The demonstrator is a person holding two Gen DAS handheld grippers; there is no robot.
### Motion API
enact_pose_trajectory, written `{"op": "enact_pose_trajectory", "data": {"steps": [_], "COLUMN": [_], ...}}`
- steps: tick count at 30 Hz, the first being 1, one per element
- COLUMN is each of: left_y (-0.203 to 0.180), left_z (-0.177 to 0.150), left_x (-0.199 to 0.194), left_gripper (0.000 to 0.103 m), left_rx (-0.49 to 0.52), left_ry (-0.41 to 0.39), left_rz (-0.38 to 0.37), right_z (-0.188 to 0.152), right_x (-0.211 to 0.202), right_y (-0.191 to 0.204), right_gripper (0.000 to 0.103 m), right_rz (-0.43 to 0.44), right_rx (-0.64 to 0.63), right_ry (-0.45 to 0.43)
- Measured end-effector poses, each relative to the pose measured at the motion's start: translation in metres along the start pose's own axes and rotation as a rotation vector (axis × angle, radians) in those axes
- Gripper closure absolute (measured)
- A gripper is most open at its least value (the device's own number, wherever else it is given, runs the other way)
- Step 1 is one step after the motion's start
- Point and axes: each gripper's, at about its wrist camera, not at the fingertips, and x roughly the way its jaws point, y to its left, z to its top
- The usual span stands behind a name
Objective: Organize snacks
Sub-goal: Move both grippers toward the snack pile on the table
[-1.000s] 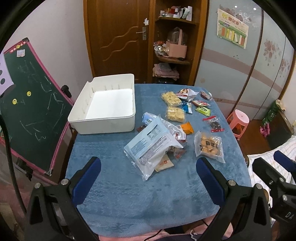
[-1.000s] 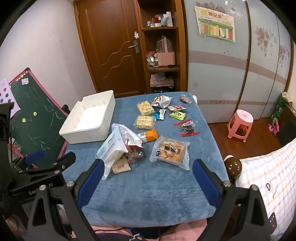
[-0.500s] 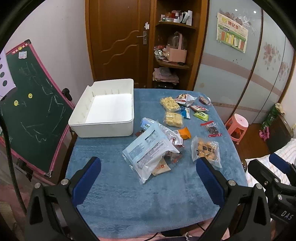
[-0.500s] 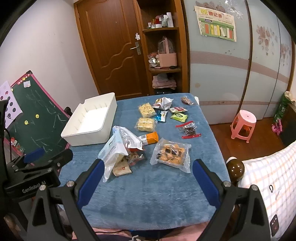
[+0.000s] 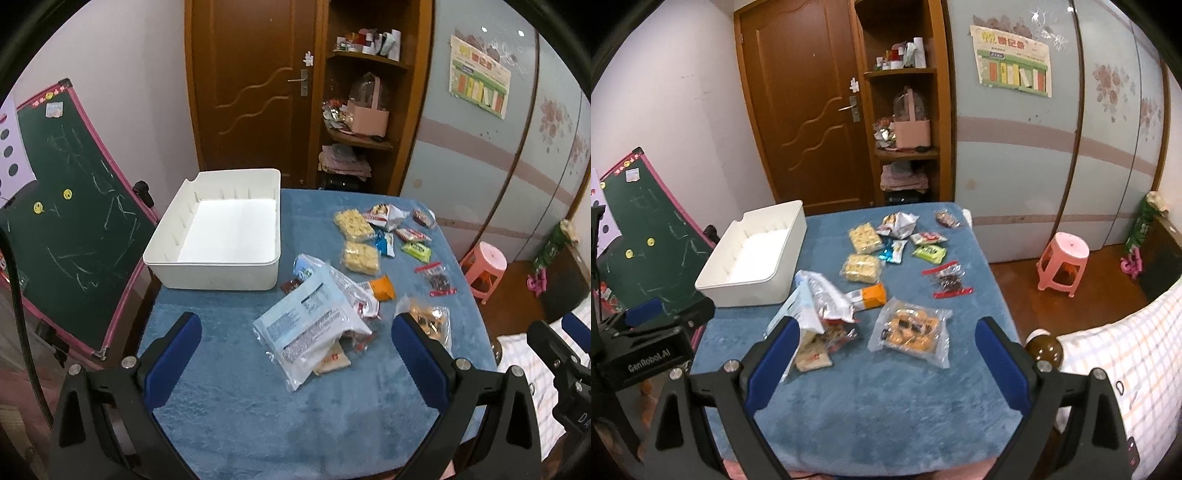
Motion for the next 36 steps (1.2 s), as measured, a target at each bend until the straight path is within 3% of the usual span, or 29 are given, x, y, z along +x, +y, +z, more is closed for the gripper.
{"op": "enact_pose_trajectory", "data": {"steps": [6,11,24,36], "left_y": [0.003,0.008,0.011,0.018], "left_z": [0.007,0.011,0.008,0.008], "left_x": [0.009,0.02,0.026,0.037], "left_gripper": [0.001,0.001,0.001,0.001], "left_rx": [0.004,0.022,0.056,0.033], "left_ry": [-0.004,0.061,0.079,0.12], "left_rz": [0.0,-0.026,0.05,0.027], "right_z": [0.006,0.009,0.011,0.009], "right_x": [0.007,0.011,0.015,0.028], "right_y": [-0.003,-0.001,0.002,0.003], "right_gripper": [0.006,0.006,0.006,0.006], "right_rz": [-0.005,0.005,0.012,0.011], "right_rx": [-0.016,-0.027,-0.047,-0.056], "right_ry": [0.006,0.013,0.025,0.065]}}
